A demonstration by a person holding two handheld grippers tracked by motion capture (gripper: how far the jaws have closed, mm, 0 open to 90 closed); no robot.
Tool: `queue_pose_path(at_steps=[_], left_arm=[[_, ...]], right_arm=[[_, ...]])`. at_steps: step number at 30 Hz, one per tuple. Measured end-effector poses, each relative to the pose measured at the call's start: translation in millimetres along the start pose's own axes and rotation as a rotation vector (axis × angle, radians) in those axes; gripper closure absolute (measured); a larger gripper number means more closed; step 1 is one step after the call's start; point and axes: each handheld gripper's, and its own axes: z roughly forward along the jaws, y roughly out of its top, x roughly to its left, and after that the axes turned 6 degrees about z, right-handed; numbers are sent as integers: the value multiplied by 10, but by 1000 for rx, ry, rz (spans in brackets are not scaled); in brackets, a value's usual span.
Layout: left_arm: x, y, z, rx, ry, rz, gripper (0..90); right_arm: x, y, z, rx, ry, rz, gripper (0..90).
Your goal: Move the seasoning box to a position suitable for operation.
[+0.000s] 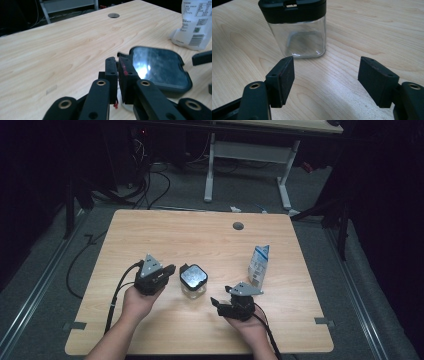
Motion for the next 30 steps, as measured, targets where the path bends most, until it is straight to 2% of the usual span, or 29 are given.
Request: queue_pose_path(at_steps=[1,5,12,20,25,30], left_arm=[[-1,26,25,-8,-2,2,897],[-25,124,175,-1,-7,20,900],[-31,132,317,22,-9,31,900],[-60,100,371,34,-5,49,900],[-43,71,364,17,5,44,900],[-15,50,362,5,-8,26,900]], right_arm=[[1,1,-7,-5,-3,-3,370],[14,3,-20,-20,0,-6,424],[22,-1,-10,-21,5,-12,436],[40,5,-23,-35,11,-22,464],[54,9,-25,-35,10,-25,472],[58,6,-15,-30,12,-25,471]])
